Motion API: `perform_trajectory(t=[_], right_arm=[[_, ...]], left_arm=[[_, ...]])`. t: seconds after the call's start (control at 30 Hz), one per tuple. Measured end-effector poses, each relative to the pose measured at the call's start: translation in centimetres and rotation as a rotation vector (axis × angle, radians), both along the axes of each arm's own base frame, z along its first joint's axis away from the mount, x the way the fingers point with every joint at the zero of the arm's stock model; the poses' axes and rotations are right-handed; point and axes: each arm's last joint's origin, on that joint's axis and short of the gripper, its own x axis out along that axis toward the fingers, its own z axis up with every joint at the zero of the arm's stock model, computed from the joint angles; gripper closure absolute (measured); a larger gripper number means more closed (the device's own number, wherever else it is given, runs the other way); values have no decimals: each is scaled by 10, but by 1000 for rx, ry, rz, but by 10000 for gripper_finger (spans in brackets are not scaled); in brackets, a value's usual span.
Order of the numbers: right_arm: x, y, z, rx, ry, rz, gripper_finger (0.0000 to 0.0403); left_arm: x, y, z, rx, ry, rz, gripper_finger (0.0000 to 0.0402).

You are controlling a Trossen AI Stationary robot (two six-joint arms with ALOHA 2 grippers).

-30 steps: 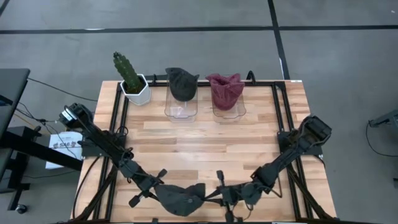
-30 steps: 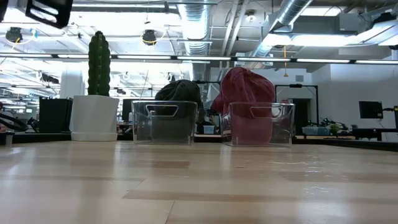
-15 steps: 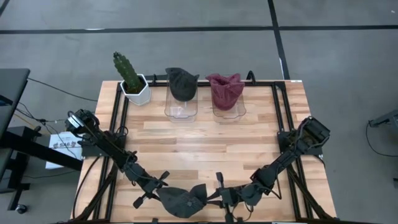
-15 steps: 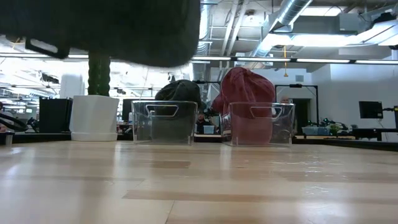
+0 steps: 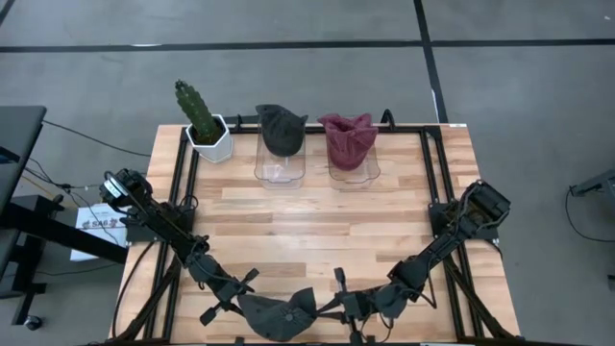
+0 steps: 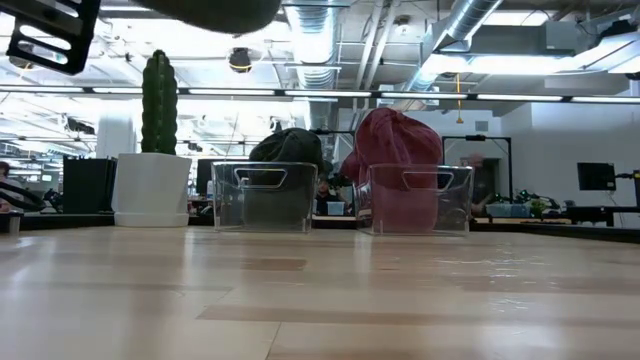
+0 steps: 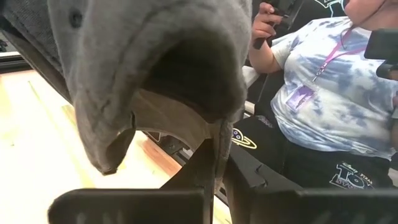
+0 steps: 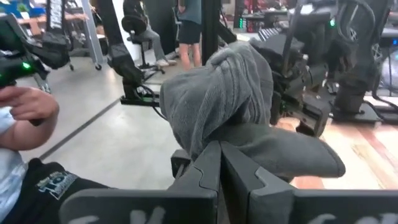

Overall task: Pick & Place hat
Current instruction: Put the black cap into the left transparent bin

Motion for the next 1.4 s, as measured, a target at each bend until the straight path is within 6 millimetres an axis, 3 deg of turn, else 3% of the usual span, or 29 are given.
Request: perform_trajectory(t=[0.3, 0.77, 1.0, 1.17, 1.4], right_arm=[[4, -4, 16, 13, -126, 55, 402], [13, -42, 44, 7, -86, -7, 322], [17, -60, 55, -3, -85, 34, 310], [26, -62, 57, 46, -31, 164, 310], [48, -50, 54, 63, 87, 201, 310]], left_arm=[[0, 0, 3, -20, -18, 0, 387], [-7, -7, 2, -34, 5, -31, 387], [-10, -10, 2, -32, 4, -50, 387], [-10, -10, 2, -32, 3, -49, 387], [-10, -9, 2, -29, 1, -47, 387]])
